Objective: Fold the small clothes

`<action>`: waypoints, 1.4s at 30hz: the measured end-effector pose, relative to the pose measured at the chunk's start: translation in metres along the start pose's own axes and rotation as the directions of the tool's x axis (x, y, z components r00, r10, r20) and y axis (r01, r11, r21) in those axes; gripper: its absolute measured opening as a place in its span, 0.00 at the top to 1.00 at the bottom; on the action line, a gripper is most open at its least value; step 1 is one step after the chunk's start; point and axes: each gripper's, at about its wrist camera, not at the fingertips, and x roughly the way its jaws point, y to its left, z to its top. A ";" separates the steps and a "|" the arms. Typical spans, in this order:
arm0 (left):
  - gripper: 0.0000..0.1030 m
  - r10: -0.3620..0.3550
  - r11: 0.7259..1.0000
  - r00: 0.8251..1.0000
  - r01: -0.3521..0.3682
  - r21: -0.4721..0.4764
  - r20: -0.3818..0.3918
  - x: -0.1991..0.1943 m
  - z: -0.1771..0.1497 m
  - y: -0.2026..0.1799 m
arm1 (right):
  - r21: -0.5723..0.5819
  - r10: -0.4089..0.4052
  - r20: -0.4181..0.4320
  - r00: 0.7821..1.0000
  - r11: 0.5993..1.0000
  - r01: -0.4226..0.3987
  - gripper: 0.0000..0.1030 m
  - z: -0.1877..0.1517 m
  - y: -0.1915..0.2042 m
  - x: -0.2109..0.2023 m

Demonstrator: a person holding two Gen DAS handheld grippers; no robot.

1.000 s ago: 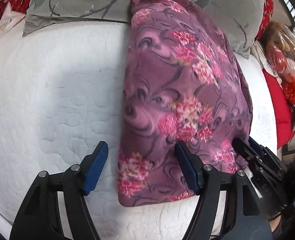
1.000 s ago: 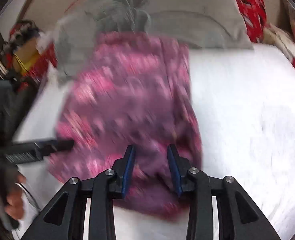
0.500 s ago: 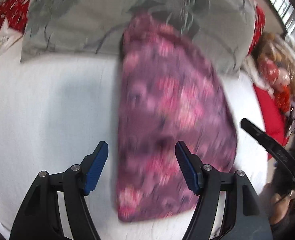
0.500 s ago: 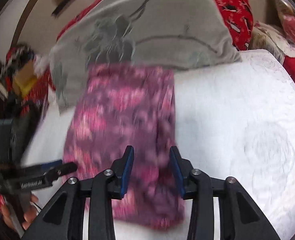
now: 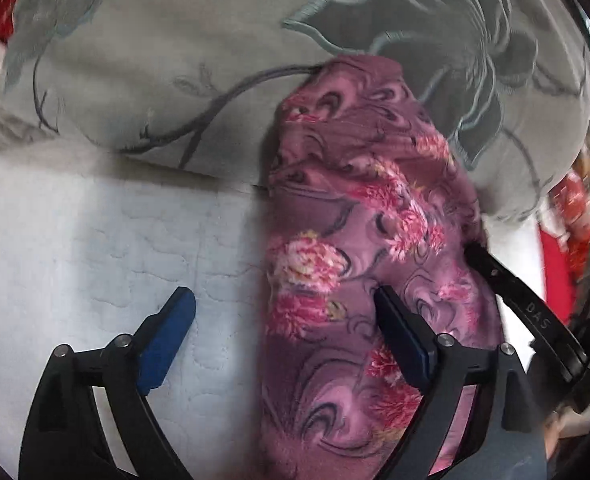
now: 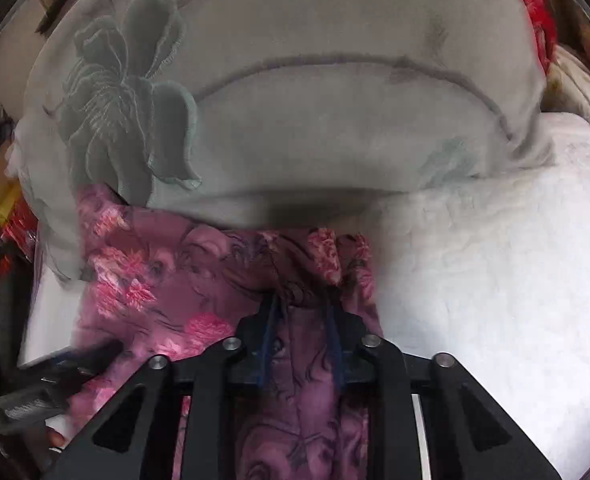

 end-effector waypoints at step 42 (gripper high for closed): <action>0.53 -0.342 0.933 0.936 0.326 -0.154 -0.090 -0.025 -0.046 0.013 | 0.032 0.206 -0.032 0.978 0.978 -0.205 0.65 -0.070 -0.003 -0.053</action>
